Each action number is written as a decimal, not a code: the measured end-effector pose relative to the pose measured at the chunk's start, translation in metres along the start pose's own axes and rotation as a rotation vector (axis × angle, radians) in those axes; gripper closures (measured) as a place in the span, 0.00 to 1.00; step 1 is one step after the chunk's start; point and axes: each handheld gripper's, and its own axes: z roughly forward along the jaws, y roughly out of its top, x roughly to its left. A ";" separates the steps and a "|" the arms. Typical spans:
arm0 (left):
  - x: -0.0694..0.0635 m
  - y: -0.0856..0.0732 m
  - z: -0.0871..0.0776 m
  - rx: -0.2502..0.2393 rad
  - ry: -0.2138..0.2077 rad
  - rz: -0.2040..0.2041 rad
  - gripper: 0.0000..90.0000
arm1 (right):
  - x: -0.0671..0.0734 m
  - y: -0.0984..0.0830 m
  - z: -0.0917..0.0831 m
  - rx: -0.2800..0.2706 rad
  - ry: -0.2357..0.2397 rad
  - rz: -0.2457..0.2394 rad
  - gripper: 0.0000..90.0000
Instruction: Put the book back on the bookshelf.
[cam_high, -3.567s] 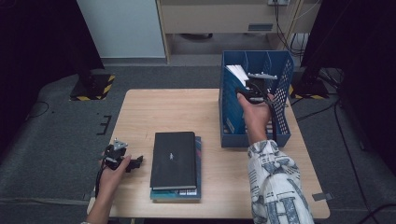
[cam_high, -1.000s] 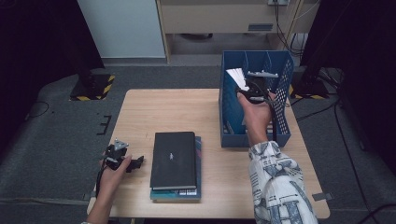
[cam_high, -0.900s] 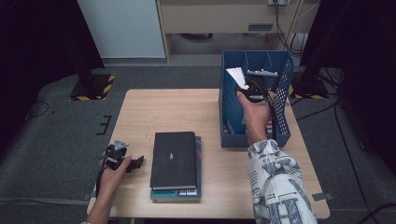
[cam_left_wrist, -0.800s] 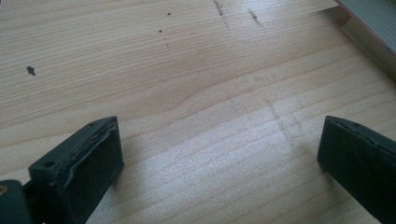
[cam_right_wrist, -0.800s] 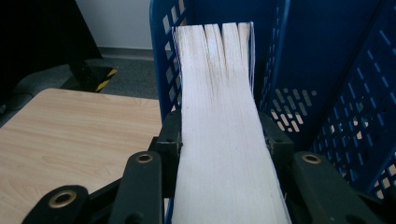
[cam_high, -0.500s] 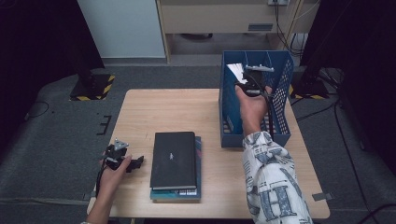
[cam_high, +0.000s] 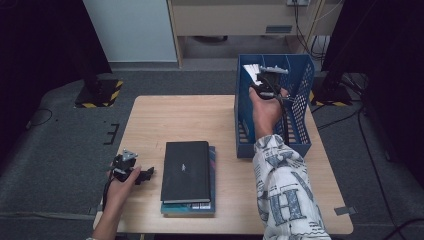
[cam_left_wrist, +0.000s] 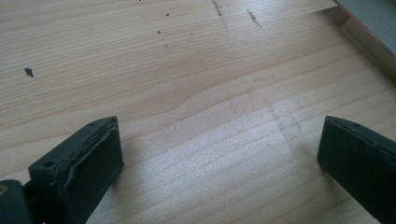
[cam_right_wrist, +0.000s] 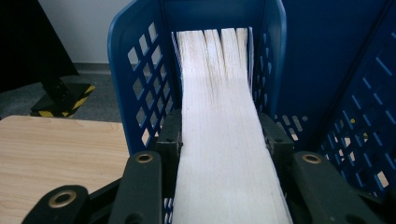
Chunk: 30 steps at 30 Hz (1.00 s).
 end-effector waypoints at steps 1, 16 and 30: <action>0.000 0.000 0.000 0.000 0.000 0.000 0.00 | 0.000 0.000 0.001 -0.004 -0.005 0.001 0.67; 0.000 0.000 0.000 0.000 -0.003 0.000 0.00 | 0.015 -0.009 0.001 -0.029 -0.032 -0.029 0.66; -0.001 0.000 0.000 0.004 -0.009 0.012 0.00 | 0.024 -0.025 -0.010 0.013 0.037 -0.125 0.50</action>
